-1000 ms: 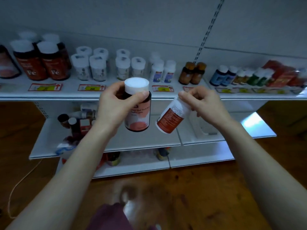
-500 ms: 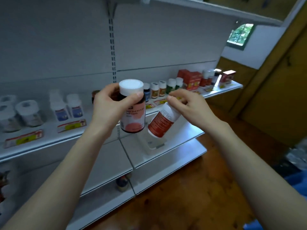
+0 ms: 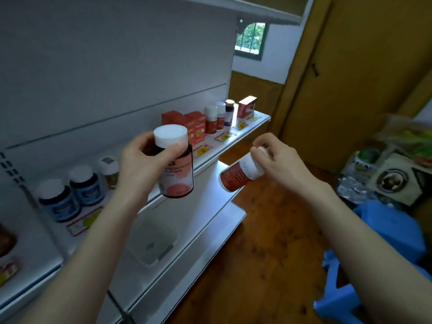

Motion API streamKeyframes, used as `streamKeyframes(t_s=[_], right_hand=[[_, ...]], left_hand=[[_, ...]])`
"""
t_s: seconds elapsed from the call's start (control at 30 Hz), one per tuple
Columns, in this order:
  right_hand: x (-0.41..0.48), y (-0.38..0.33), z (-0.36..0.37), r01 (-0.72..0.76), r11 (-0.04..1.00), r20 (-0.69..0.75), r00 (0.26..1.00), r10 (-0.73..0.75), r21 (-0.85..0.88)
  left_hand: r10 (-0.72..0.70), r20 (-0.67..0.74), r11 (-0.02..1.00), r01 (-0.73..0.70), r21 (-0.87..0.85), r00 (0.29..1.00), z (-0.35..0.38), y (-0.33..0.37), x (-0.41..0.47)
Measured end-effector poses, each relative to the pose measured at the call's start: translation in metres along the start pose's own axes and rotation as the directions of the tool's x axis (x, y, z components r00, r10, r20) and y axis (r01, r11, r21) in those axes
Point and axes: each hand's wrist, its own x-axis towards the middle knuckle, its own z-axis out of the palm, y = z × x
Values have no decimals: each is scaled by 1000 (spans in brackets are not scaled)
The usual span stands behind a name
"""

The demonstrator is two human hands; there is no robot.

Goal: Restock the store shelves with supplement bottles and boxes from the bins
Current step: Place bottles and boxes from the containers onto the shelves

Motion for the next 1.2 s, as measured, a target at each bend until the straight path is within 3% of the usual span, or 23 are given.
streamKeyframes(t_s=[0.17, 0.27, 0.33, 0.57, 0.7, 0.97, 1.2], right_hand=[[34, 64, -3, -110, 982, 61, 993, 101, 153], [60, 101, -15, -174, 950, 193, 973, 125, 258], [81, 126, -22, -143, 966, 237, 967, 90, 217], [162, 179, -41, 27, 990, 185, 981, -52, 138], [203, 182, -39, -20, 938, 180, 983, -45, 346], [267, 159, -5, 20, 885, 267, 950, -162, 465], [322, 130, 21, 97, 757, 141, 960, -243, 646]], left_hand=[[-16, 64, 999, 14, 30, 998, 65, -25, 39], [-12, 51, 999, 9, 48, 999, 101, -37, 60], [0, 13, 998, 0, 65, 1000, 124, -44, 71], [-5, -146, 997, 15, 70, 989, 190, -49, 95], [-3, -234, 996, 25, 89, 972, 202, -47, 98], [20, -404, 989, 42, 143, 915, 192, -49, 123], [38, -437, 987, 35, 158, 899, 183, -52, 148]])
